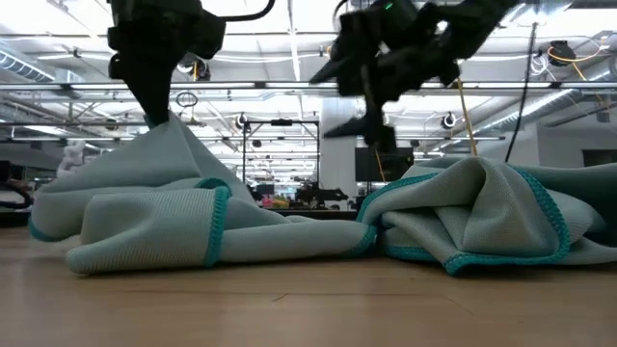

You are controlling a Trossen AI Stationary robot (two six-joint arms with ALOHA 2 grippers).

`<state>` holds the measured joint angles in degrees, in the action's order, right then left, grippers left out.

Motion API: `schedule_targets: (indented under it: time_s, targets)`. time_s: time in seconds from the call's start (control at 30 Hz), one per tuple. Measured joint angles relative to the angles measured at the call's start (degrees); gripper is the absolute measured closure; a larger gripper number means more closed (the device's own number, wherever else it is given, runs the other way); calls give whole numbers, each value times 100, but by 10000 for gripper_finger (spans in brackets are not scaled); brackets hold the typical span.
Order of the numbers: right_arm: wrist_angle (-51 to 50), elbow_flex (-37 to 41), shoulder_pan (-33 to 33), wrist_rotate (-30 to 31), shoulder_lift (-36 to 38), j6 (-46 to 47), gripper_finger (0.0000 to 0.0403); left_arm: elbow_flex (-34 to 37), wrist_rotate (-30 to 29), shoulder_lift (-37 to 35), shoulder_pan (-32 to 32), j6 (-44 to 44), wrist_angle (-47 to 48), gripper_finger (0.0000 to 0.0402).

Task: Fold microfiber towels
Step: Fold the left blue microfiber cloth

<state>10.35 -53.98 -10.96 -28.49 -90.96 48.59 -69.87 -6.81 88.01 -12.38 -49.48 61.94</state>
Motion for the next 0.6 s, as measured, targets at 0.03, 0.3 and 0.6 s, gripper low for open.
schedule_targets:
  time_s: [0.03, 0.3, 0.6]
  targets:
    - [-4, -93, 2, -113, -214, -93, 85, 0, 30, 0, -49, 14, 1, 393]
    - [-610, -576, 7, -308, -1426, -609, 85, 320, 221, 0, -546, -739, -75, 393]
    - [-603, -592, -44, -325, -1900, -596, 85, 334, 227, 0, -844, -1521, -92, 393]
